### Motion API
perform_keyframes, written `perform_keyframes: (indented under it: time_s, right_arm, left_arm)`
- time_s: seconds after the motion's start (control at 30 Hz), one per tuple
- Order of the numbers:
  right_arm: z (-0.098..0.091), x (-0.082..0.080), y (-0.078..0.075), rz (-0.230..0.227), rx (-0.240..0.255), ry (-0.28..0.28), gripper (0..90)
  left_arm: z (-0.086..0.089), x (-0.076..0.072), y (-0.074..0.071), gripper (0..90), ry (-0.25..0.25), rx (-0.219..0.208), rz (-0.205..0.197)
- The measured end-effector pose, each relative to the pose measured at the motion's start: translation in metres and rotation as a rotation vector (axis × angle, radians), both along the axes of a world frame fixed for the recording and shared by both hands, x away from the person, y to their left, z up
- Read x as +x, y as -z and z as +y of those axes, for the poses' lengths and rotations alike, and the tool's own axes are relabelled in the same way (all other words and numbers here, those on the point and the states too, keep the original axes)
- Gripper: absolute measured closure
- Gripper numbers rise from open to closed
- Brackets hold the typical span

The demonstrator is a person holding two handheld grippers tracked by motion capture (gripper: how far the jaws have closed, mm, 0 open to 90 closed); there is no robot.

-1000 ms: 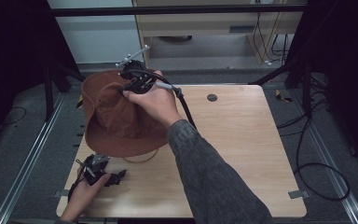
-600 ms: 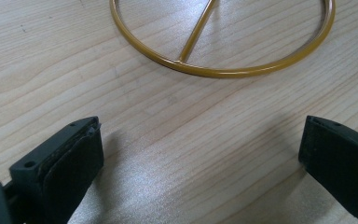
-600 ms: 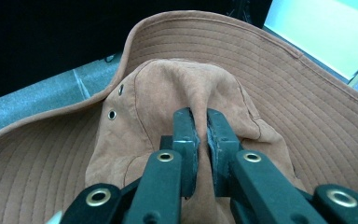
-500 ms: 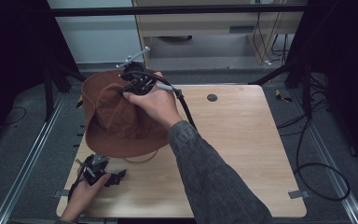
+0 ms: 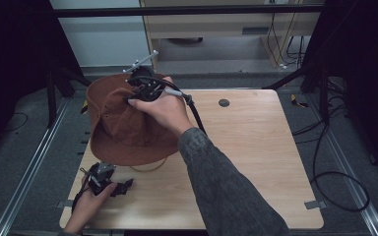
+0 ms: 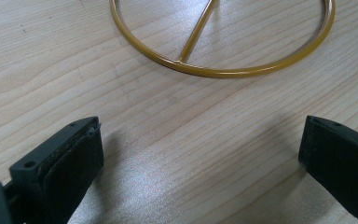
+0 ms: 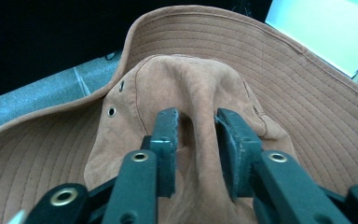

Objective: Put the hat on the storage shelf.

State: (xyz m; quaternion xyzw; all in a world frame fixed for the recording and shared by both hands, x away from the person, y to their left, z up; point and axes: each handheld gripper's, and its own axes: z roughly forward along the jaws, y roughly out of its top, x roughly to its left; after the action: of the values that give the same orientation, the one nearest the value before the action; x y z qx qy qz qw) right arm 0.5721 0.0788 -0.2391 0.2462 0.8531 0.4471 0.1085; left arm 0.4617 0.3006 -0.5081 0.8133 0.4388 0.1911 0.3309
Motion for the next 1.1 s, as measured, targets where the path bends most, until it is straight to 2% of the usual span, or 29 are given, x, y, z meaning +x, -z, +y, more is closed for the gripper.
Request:
perform_keyframes:
  time_s: [0.23,0.3,0.33,0.83,0.9,0.97,1.0,1.07,1.1]
  right_arm:
    - [-0.007,-0.006,-0.007,-0.009,0.001,0.027,43.4]
    - [-0.008,-0.007,-0.007,-0.009,0.002,0.031,41.7]
    - [-0.011,-0.009,-0.008,-0.016,-0.001,0.034,37.9]
    - [-0.036,-0.023,-0.011,-0.013,0.013,0.042,16.1]
    - [-0.044,-0.027,-0.006,-0.018,0.009,0.059,11.7]
    - [-0.048,-0.028,-0.004,-0.018,0.009,0.064,11.5]
    - [-0.057,-0.03,-0.002,-0.02,0.023,0.073,10.3]
    - [-0.061,-0.031,-0.001,-0.02,0.023,0.075,9.3]
    - [-0.071,-0.032,-0.001,-0.027,0.011,0.084,8.3]
  left_arm:
    - [0.0,0.0,0.0,0.0,0.0,0.001,0.0]
    - [0.0,0.0,0.0,0.0,0.0,-0.001,-0.001]
    - [0.0,0.0,0.0,0.0,-0.001,-0.001,-0.001]
    - [0.0,0.0,0.0,0.0,-0.002,-0.002,-0.002]
    - [0.0,0.0,0.0,0.0,-0.002,-0.001,-0.002]
    - [0.0,0.0,0.0,0.0,-0.003,-0.002,-0.002]
    - [0.0,0.0,0.0,0.0,-0.001,-0.001,-0.002]
    - [0.0,0.0,0.0,0.0,-0.002,0.0,-0.002]
    - [0.0,0.0,0.0,0.0,-0.004,-0.002,-0.001]
